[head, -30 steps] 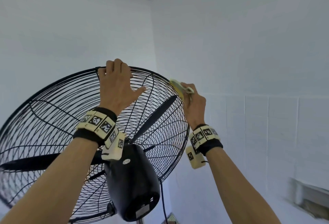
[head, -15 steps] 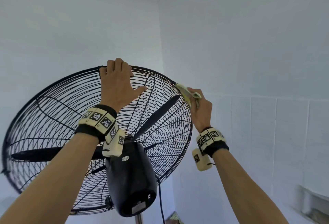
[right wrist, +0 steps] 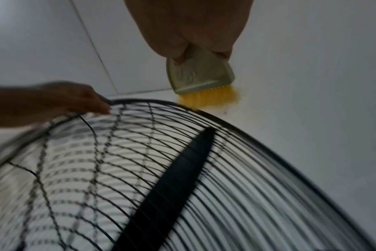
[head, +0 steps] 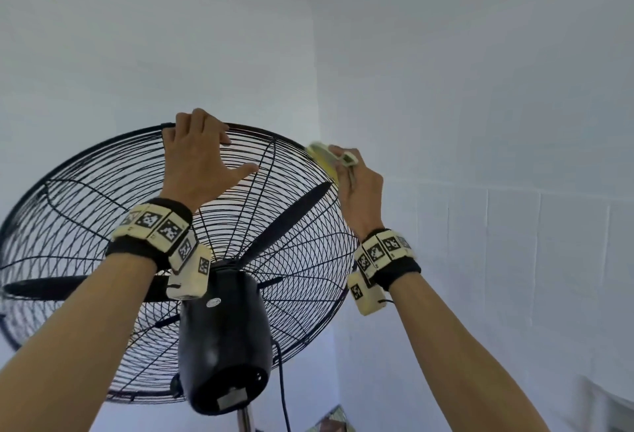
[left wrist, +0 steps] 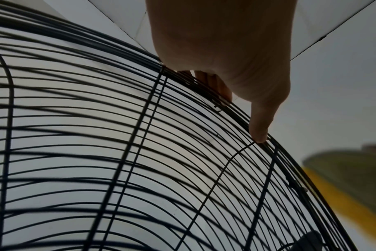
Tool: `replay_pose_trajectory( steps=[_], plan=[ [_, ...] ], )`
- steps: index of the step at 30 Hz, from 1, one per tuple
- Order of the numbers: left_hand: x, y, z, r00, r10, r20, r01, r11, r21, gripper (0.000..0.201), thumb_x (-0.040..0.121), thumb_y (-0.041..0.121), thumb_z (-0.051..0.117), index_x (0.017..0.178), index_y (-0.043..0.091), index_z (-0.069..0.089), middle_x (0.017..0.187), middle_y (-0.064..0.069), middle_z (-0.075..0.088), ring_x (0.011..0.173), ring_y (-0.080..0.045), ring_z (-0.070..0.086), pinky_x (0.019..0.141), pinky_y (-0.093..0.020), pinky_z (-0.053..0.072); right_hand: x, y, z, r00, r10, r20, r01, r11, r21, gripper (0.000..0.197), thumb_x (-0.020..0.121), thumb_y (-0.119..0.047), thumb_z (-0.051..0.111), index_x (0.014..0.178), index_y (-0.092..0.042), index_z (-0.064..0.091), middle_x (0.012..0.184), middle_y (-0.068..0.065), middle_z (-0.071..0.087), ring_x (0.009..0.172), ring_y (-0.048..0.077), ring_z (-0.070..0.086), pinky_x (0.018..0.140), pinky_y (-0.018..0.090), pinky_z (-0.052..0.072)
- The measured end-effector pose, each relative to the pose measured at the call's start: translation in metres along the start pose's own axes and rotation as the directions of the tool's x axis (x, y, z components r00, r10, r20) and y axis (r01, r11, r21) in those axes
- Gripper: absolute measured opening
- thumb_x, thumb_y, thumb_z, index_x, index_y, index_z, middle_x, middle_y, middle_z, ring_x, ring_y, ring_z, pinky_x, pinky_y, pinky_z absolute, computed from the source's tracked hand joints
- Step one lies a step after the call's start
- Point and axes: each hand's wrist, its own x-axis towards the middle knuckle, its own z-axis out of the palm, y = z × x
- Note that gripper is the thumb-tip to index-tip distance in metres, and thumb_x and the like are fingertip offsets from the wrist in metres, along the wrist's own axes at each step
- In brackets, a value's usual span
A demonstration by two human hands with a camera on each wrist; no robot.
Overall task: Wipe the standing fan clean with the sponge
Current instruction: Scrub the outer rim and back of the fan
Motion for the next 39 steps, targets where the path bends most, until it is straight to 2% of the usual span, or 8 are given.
replay_pose_trajectory(
  steps=[3,11,18,22,27,31,34,39],
  plan=[
    [-0.001,0.0,-0.002,1.0,-0.008,0.01,0.008,1.0,0.012,0.065,0.067,0.065,0.084,0.097,0.014,0.056,0.114,-0.008,0.053,0.112,-0.032,0.045,0.094,-0.049,0.034,0.015,-0.019,0.017,0.995,-0.089,0.034,0.087,0.994,0.072,0.023,0.109,-0.017,0.051,0.127,-0.018,0.066,0.074,-0.005,0.065,0.049,0.009,0.048,0.049,0.01,0.037],
    [0.001,-0.002,-0.004,0.999,-0.03,0.044,0.03,1.0,-0.006,0.061,0.069,0.063,0.085,0.097,0.017,0.057,0.117,-0.005,0.053,0.116,-0.032,0.045,0.097,-0.049,0.035,-0.024,0.016,-0.003,0.997,0.076,-0.029,-0.079,0.993,-0.089,0.024,0.11,-0.022,0.045,0.124,-0.016,0.064,0.072,-0.01,0.062,0.048,-0.005,0.047,0.045,0.009,0.034],
    [0.002,-0.005,-0.001,1.0,0.001,0.021,-0.001,1.0,-0.012,0.061,0.068,0.066,0.082,0.096,0.019,0.055,0.113,-0.002,0.05,0.11,-0.029,0.044,0.093,-0.046,0.033,-0.005,-0.016,0.011,1.0,-0.019,0.023,0.02,0.998,-0.062,0.024,0.11,-0.02,0.047,0.127,-0.019,0.063,0.077,0.0,0.068,0.057,0.021,0.061,0.051,0.028,0.049],
    [0.001,-0.008,-0.003,1.0,0.022,0.022,-0.021,0.999,-0.025,0.061,0.07,0.064,0.082,0.097,0.016,0.056,0.112,-0.005,0.051,0.109,-0.031,0.045,0.092,-0.047,0.034,-0.028,0.006,-0.002,0.972,0.229,-0.057,-0.236,0.947,-0.22,0.023,0.108,-0.019,0.047,0.125,-0.011,0.06,0.081,-0.004,0.064,0.068,0.026,0.068,0.051,0.014,0.035],
    [-0.001,-0.003,0.0,0.998,0.068,-0.002,-0.068,0.998,0.003,0.061,0.072,0.062,0.081,0.098,0.013,0.055,0.11,-0.009,0.052,0.105,-0.033,0.047,0.089,-0.049,0.036,0.022,-0.06,0.014,0.961,0.252,-0.116,-0.255,0.967,-0.01,0.022,0.108,-0.017,0.047,0.127,-0.01,0.056,0.099,-0.003,0.065,0.076,0.014,0.064,0.06,0.004,0.047],
    [-0.002,-0.005,0.0,0.997,0.077,-0.007,-0.077,0.997,0.033,0.063,0.073,0.062,0.079,0.1,0.01,0.055,0.109,-0.01,0.053,0.103,-0.033,0.048,0.087,-0.049,0.038,0.072,-0.098,0.041,0.951,0.301,-0.065,-0.296,0.952,0.077,0.024,0.104,-0.012,0.05,0.126,-0.011,0.059,0.102,-0.001,0.066,0.088,0.017,0.062,0.074,0.014,0.04],
    [-0.002,-0.008,0.0,0.997,0.077,0.004,-0.077,0.996,0.042,0.066,0.075,0.062,0.078,0.105,0.007,0.056,0.112,-0.011,0.053,0.105,-0.034,0.047,0.089,-0.05,0.038,0.09,-0.105,0.039,0.92,0.387,0.053,-0.382,0.92,-0.09,0.025,0.098,-0.019,0.056,0.119,-0.008,0.065,0.111,0.009,0.069,0.108,0.031,0.062,0.091,0.027,0.044],
    [-0.003,-0.006,0.0,0.996,0.092,0.011,-0.093,0.993,0.073,0.068,0.077,0.065,0.074,0.107,0.007,0.056,0.114,-0.012,0.053,0.106,-0.034,0.047,0.09,-0.05,0.039,0.11,-0.112,0.019,0.877,0.474,0.081,-0.461,0.876,-0.141,0.025,0.088,-0.028,0.065,0.086,-0.003,0.065,0.085,0.009,0.066,0.092,0.033,0.069,0.081,0.045,0.06]
  ],
)
